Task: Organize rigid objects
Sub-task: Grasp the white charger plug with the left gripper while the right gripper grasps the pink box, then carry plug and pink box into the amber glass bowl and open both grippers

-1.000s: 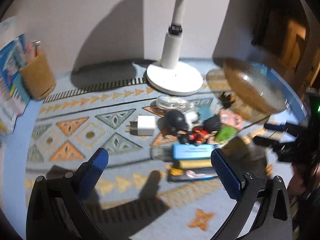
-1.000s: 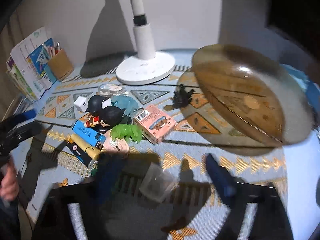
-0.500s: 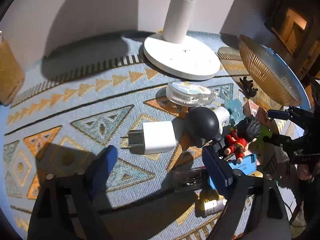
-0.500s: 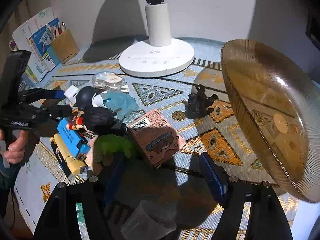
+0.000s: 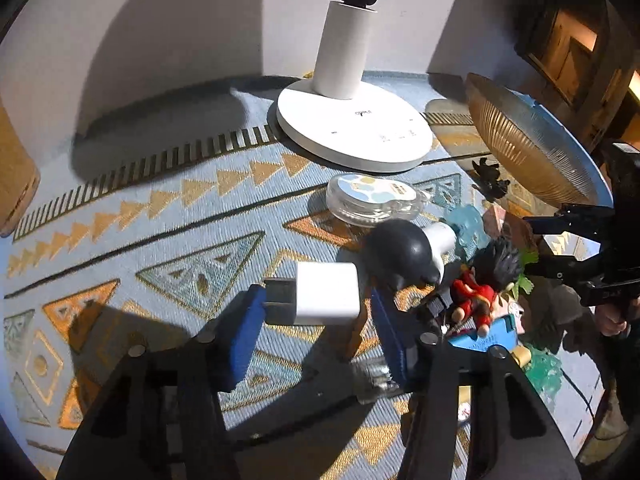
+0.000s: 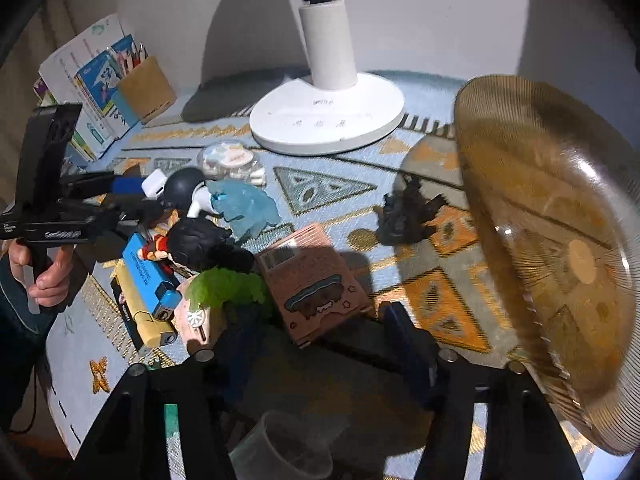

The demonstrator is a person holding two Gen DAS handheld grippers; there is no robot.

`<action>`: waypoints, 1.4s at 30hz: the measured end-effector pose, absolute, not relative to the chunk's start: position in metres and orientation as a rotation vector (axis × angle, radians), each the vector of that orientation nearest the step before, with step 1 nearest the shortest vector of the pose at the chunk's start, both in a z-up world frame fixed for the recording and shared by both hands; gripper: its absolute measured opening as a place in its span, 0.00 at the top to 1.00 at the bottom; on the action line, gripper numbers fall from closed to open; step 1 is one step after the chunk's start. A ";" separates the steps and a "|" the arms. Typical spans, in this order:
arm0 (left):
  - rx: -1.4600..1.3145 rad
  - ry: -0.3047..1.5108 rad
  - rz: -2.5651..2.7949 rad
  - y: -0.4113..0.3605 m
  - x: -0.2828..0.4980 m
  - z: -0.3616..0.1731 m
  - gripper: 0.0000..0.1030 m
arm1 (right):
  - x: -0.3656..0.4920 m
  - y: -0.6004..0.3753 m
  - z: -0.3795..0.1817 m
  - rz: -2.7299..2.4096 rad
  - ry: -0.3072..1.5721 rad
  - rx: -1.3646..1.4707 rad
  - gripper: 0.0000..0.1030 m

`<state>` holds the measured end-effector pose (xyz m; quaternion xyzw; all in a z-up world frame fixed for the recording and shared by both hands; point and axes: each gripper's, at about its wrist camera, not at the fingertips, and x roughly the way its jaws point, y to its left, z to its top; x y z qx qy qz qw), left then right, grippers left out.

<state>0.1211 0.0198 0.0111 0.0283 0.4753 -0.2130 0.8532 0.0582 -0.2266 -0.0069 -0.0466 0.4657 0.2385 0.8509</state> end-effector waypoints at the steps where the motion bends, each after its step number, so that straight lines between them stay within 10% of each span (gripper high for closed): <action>1: 0.052 1.001 -0.451 0.020 0.122 0.011 0.51 | 0.060 -0.226 -0.006 0.504 0.983 -0.097 0.43; 10: 0.072 0.977 -0.430 0.017 0.121 0.012 0.58 | 0.066 -0.216 -0.008 0.531 0.973 -0.109 0.36; 14: 0.044 0.980 -0.429 0.019 0.119 0.013 0.58 | 0.063 -0.217 -0.007 0.545 0.973 -0.100 0.56; 30: 0.000 0.851 -0.440 0.013 0.079 0.069 0.58 | 0.002 -0.239 0.061 0.461 0.787 -0.047 0.58; 42: 0.107 0.725 -0.643 -0.141 0.103 0.151 0.58 | 0.001 -0.353 0.120 0.118 0.754 0.043 0.58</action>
